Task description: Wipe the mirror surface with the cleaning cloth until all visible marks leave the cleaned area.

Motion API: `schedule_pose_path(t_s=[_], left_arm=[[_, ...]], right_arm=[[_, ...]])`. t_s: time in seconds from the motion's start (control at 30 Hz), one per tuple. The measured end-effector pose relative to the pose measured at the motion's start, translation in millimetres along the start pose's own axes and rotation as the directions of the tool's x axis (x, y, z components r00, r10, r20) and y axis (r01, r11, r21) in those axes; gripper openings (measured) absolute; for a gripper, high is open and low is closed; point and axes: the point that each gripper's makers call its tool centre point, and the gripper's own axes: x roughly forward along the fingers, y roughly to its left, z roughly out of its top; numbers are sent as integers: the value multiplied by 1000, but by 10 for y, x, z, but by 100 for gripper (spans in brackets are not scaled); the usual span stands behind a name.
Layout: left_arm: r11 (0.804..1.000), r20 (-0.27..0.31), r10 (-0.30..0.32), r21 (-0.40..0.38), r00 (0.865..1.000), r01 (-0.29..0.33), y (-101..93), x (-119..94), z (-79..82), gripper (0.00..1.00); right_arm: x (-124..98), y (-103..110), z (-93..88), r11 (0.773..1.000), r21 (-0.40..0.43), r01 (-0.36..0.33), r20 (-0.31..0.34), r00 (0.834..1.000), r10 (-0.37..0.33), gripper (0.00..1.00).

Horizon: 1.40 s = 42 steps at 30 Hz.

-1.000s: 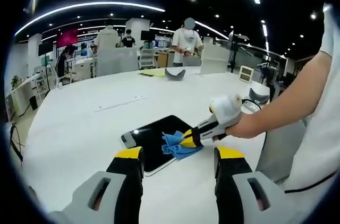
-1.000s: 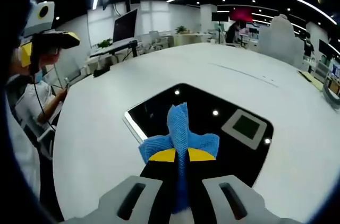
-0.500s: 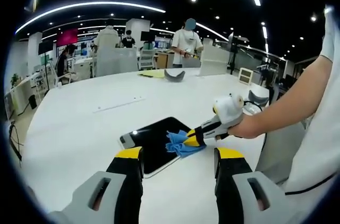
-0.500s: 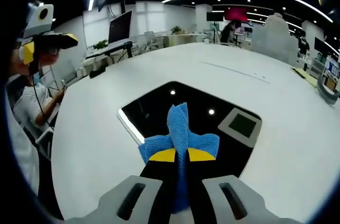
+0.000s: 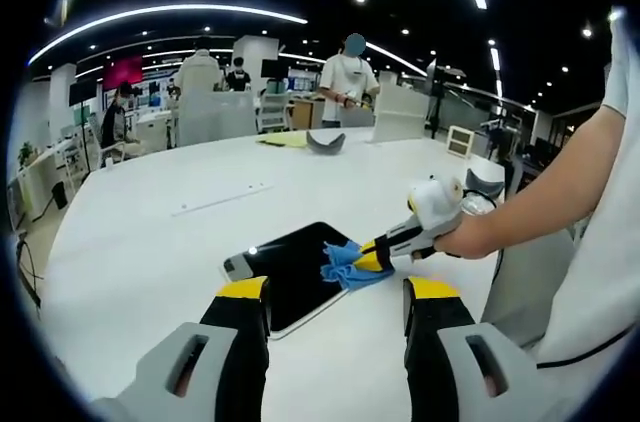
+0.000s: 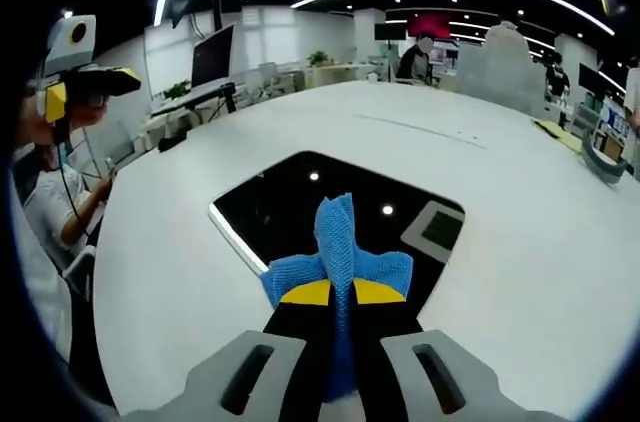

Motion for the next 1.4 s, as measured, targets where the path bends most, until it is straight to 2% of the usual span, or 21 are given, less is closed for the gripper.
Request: schedule_pose_path(t_s=[0.13,0.23,0.53,0.63,0.7,1.4], left_arm=[[1000,-4,-1,0,1000,1,0,6,-9,52],[1000,11,-4,-30,1000,5,0,10,24,52],[1000,6,-10,-14,1000,10,-14,26,37,52],[999,16,-13,-37,1000,14,-8,30,50,52],[1000,-6,-11,9,1000,11,-13,41,19,52],[1000,16,-10,-1,1000,10,-14,31,68,52]], right_arm=[[-22,-25,-15,1000,6,10,4,1000,-10,1],[-29,-45,-19,1000,10,13,6,1000,-13,1],[-50,-77,-31,1000,21,21,13,1000,-22,1],[-58,-84,-34,999,26,25,15,1000,-25,1],[-64,-87,-35,999,29,27,15,1000,-27,1],[-107,-145,-66,999,35,39,12,999,-40,1]])
